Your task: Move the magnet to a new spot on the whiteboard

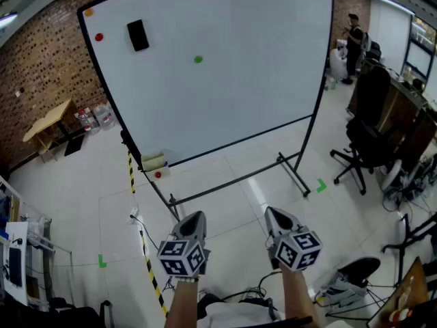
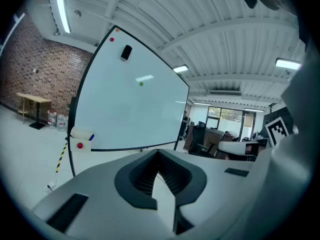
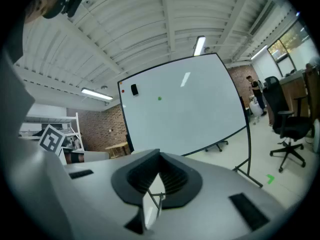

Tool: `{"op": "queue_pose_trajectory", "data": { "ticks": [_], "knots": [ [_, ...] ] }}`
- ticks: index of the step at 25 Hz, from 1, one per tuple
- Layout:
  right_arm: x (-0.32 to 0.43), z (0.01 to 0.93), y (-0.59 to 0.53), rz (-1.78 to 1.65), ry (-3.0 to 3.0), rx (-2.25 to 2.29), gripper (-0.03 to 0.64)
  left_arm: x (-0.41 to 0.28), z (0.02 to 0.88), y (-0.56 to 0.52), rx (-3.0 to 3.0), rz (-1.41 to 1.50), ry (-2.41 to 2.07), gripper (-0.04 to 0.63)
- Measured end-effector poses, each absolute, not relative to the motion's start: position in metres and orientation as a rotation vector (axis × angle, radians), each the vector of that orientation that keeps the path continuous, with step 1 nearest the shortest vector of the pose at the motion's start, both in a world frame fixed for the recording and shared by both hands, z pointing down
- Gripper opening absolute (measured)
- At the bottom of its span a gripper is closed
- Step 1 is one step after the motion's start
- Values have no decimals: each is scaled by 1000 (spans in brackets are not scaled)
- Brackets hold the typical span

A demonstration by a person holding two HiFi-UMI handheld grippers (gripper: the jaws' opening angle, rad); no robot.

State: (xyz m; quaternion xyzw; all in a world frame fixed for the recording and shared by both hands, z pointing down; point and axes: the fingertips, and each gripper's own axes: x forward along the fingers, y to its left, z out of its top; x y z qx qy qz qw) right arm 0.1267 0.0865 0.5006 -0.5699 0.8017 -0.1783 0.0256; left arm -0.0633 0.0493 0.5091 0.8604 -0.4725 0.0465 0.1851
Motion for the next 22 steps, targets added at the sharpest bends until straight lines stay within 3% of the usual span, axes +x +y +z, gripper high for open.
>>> {"op": "queue_pose_trajectory", "data": {
  "ticks": [10,22],
  "knots": [
    [165,514,58,-584,2459,-1720,12,-34,515,24,2411,124,-1360,-3],
    [144,496,-72,-515,2454,-1758,12,-41,491,-115,2479,76,-1309,-3]
  ]
}}
